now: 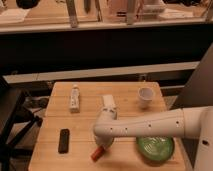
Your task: Place the pepper in the ceramic bowl
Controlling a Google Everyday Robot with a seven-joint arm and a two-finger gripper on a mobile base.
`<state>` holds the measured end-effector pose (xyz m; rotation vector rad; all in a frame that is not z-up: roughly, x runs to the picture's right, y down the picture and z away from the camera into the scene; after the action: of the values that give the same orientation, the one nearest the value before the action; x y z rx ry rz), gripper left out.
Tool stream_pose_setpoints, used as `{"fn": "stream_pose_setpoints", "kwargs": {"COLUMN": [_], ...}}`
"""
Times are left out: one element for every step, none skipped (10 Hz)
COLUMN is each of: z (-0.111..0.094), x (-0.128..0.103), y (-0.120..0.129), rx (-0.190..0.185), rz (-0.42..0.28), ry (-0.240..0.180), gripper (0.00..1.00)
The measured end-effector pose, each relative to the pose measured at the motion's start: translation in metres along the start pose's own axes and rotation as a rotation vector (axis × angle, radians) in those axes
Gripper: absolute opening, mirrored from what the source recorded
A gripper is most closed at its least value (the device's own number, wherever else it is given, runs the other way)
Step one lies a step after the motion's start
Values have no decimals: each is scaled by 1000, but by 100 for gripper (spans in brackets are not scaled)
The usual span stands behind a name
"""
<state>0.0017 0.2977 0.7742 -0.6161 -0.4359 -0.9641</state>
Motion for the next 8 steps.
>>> {"fn": "stream_pose_setpoints", "kwargs": {"z": [-5,-7,-8,-9,-12,-14,-18,-21], "x": [14,19,20,24,32,39,51,56], "y": [9,9,8,8,10,15,23,23], "rx": [-3,1,4,9,14,15,13,16], "rz": [17,17,18,22,27,32,41,43], "ry": [-2,-2,-3,-4,-5,-5,-5,-4], "gripper": [0,0,0,0,0,0,0,0]}}
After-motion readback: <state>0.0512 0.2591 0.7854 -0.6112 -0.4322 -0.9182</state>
